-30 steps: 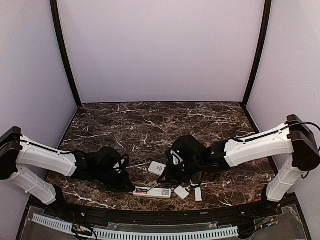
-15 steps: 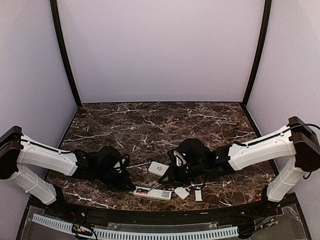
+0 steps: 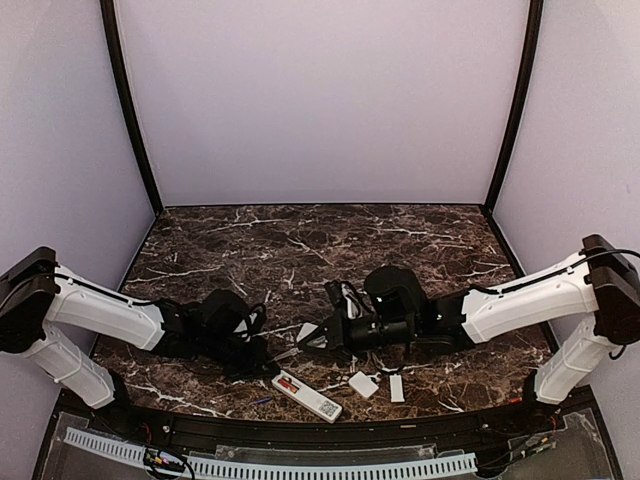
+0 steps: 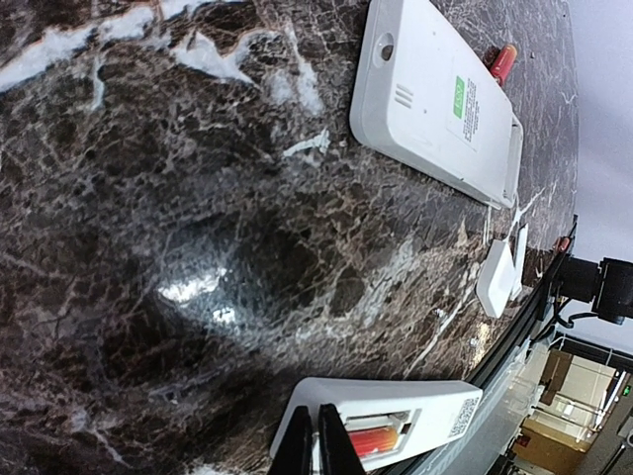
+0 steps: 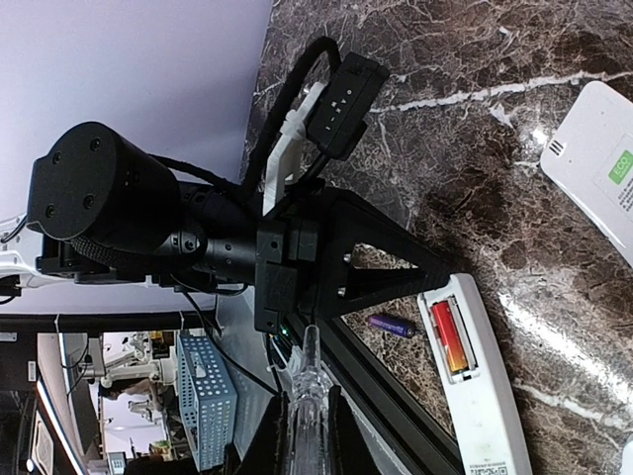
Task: Unload the batteries from the remote control
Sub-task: Remove the battery from the remote control without the battery cover.
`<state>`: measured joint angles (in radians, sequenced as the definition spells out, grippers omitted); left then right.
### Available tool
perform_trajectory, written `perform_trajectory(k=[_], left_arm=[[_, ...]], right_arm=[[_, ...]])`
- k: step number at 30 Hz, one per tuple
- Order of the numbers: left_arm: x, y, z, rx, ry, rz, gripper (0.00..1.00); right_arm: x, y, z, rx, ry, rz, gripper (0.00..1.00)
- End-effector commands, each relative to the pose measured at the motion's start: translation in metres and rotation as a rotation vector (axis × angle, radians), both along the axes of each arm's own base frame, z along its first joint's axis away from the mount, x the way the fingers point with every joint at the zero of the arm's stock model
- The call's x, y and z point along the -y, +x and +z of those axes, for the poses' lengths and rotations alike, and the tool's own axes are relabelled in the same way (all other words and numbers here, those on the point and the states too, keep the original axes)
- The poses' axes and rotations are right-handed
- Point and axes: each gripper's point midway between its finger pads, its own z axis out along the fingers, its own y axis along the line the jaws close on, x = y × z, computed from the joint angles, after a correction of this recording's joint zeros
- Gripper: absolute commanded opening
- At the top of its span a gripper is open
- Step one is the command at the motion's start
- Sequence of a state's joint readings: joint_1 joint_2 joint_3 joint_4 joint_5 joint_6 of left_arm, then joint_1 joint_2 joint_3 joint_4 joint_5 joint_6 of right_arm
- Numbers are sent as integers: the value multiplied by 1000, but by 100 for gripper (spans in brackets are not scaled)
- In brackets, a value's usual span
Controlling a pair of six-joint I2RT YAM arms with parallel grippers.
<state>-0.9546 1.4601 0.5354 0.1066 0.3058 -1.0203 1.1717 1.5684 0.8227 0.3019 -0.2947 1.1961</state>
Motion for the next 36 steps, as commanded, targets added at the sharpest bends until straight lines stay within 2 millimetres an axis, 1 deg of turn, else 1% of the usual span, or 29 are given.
perform_trajectory(k=[1, 7, 16, 17, 20, 23, 26, 27, 28, 29, 30, 31, 32, 33, 36], left_arm=[[-7, -28, -16, -79, 54, -71, 4], [-12, -22, -7, -35, 61, -41, 7], [-19, -14, 11, 39, 56, -16, 19], [-19, -12, 16, 53, 48, -11, 20], [-22, -11, 21, 73, 46, -10, 26], [-20, -12, 26, 85, 34, -23, 35], [-14, -14, 29, 104, 12, -81, 42], [-11, -13, 32, 114, 6, -96, 46], [-11, -14, 31, 128, 15, -125, 48], [-7, -12, 36, 143, 11, -142, 51], [-9, -13, 32, 152, 37, -173, 52], [-4, -10, 37, 168, 35, -188, 54], [-7, -11, 31, 169, 74, -221, 54], [-2, -8, 36, 182, 76, -234, 55], [-3, -4, 26, 184, 173, -301, 55]], right_arm=[[1, 4, 16, 18, 56, -25, 0], [6, 5, 17, 21, 55, -41, 0], [14, 7, 17, 40, 20, -58, 0], [16, 7, 18, 43, 14, -60, 0], [22, 6, 17, 52, -11, -68, 0], [31, 6, 14, 56, -55, -80, 0], [45, 4, 11, 60, -95, -99, 0], [50, 5, 11, 63, -100, -111, 0], [55, 4, 10, 65, -108, -122, 0], [60, 5, 11, 69, -110, -136, 0], [64, 5, 11, 71, -115, -146, 0], [68, 6, 12, 75, -118, -158, 0], [71, 6, 13, 78, -118, -166, 0], [74, 7, 14, 80, -119, -175, 0], [77, 9, 18, 92, -111, -192, 0]])
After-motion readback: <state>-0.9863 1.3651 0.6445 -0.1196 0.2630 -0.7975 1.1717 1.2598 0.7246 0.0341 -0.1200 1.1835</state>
